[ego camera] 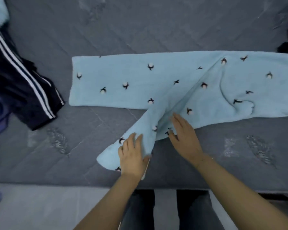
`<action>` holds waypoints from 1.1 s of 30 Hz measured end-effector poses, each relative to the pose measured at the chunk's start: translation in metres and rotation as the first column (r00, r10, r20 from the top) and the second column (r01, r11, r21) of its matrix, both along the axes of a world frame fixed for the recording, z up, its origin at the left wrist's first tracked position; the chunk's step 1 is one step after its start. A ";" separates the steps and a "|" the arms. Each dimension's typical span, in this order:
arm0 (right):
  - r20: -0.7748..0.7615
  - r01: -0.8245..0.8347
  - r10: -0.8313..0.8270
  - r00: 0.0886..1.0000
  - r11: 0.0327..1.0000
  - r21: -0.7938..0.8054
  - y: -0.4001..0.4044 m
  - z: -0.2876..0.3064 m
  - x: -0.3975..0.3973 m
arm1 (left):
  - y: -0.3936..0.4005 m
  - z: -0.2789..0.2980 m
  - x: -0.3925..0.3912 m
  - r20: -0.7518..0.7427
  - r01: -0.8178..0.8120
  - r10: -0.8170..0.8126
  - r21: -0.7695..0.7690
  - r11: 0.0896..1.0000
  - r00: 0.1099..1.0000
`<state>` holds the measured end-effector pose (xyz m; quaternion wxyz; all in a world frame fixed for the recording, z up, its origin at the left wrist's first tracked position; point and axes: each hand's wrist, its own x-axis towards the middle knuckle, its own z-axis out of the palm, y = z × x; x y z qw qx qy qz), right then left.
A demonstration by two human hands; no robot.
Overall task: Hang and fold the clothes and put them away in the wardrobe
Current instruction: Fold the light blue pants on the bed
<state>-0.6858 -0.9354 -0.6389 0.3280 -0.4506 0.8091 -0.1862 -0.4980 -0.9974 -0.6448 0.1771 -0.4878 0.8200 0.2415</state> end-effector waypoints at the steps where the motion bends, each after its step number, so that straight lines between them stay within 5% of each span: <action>1: 0.013 -0.035 0.035 0.999 0.999 -0.008 -0.006 0.000 0.015 | 0.000 -0.007 0.017 0.088 -0.008 0.005 0.027 1.000 0.996; 4: 0.011 -0.110 0.110 0.994 0.994 -0.023 -0.024 -0.004 0.040 | -0.001 -0.023 0.043 0.126 0.038 -0.042 0.035 0.999 0.991; 11: -0.305 -0.348 0.340 0.890 0.937 0.027 -0.067 -0.016 0.032 | -0.047 -0.042 0.056 -0.226 -0.028 0.013 -0.063 0.998 0.974; 14: -0.285 -0.455 0.475 0.833 0.880 0.137 -0.085 -0.025 0.023 | -0.076 -0.041 0.061 -0.334 0.018 0.014 0.094 0.995 0.942; 17: -0.188 -0.493 0.511 0.839 0.859 0.135 -0.109 -0.026 0.009 | -0.116 -0.029 0.062 -0.419 -0.067 0.247 0.399 0.915 0.874; 22: 0.146 -0.131 0.145 0.979 0.987 -0.097 -0.177 -0.005 -0.002 | -0.226 0.003 0.057 -0.390 -0.266 0.675 0.707 0.655 0.626; 25: 0.087 -0.024 0.034 0.996 0.994 -0.109 -0.234 -0.018 -0.011 | -0.290 0.001 0.048 -0.413 -0.287 0.727 0.723 0.628 0.549; 28: -0.032 -0.025 0.027 0.999 0.998 0.057 -0.270 -0.047 -0.017 | -0.316 -0.018 0.045 -0.339 -0.370 0.754 0.712 0.597 0.563; 30: -0.061 0.019 -0.009 0.998 0.988 0.156 -0.282 -0.066 -0.018 | -0.310 -0.031 0.049 -0.366 -0.373 0.723 0.670 0.642 0.586; 33: 0.065 0.072 -0.088 0.994 0.973 0.218 -0.289 -0.073 -0.022 | -0.282 -0.048 0.062 -0.495 -0.201 0.413 0.426 0.882 0.765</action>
